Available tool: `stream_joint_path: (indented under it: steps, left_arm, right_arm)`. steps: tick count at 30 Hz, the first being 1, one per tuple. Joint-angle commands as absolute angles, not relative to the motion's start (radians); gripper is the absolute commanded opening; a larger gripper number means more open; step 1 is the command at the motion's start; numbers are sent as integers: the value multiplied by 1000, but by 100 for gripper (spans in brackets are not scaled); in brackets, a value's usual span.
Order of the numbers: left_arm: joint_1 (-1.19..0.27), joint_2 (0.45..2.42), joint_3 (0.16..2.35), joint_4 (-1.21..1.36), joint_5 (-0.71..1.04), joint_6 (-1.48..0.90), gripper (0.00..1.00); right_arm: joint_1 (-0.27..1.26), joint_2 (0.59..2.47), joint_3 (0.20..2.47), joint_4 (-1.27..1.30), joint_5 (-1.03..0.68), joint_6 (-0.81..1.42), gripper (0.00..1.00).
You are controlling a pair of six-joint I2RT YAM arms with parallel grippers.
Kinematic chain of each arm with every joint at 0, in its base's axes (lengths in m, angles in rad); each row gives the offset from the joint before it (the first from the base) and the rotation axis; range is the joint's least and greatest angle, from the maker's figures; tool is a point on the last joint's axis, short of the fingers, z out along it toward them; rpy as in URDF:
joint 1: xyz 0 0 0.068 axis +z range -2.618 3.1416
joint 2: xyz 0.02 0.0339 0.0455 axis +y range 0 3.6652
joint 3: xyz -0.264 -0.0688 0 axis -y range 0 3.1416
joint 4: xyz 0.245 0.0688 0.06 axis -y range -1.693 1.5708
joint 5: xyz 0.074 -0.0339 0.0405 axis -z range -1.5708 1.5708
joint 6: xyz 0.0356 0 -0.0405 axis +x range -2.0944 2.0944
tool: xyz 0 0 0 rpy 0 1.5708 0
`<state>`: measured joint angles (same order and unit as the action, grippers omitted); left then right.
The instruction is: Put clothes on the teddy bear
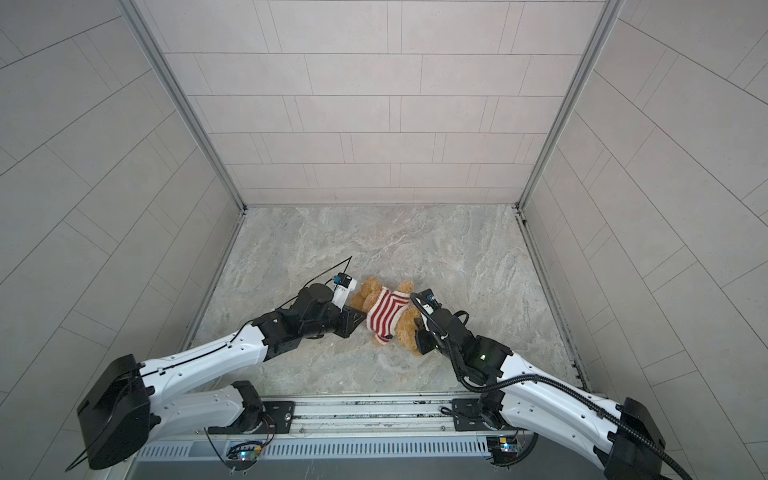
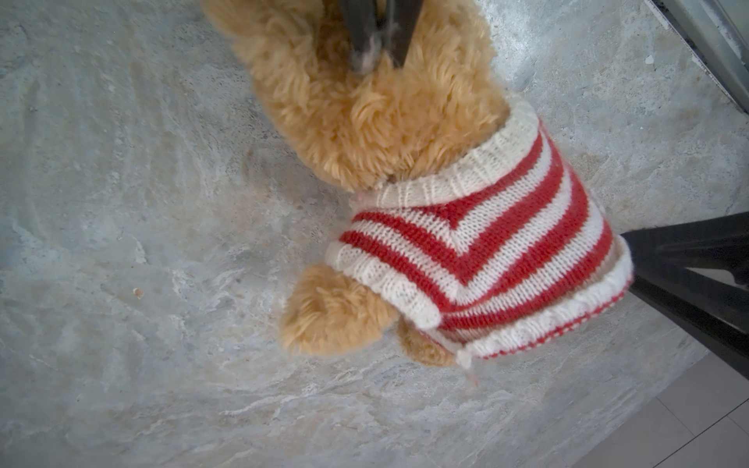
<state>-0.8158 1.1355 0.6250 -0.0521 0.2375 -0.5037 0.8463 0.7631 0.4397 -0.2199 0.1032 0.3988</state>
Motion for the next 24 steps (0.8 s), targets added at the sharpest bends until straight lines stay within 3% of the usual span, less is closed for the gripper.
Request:
stream_joint_path:
  steps: [1, 13, 24]
  left_arm:
    - [-810, 1068, 617, -114, 225, -468, 27]
    - [-806, 1029, 646, -157, 254, -434, 44]
    - [-867, 1165, 605, -6, 243, -469, 44]
  right_arm:
    - [853, 753, 492, -174, 90, 306, 0]
    - [853, 794, 559, -176, 68, 175, 0]
    - [851, 815, 583, -201, 101, 229, 0]
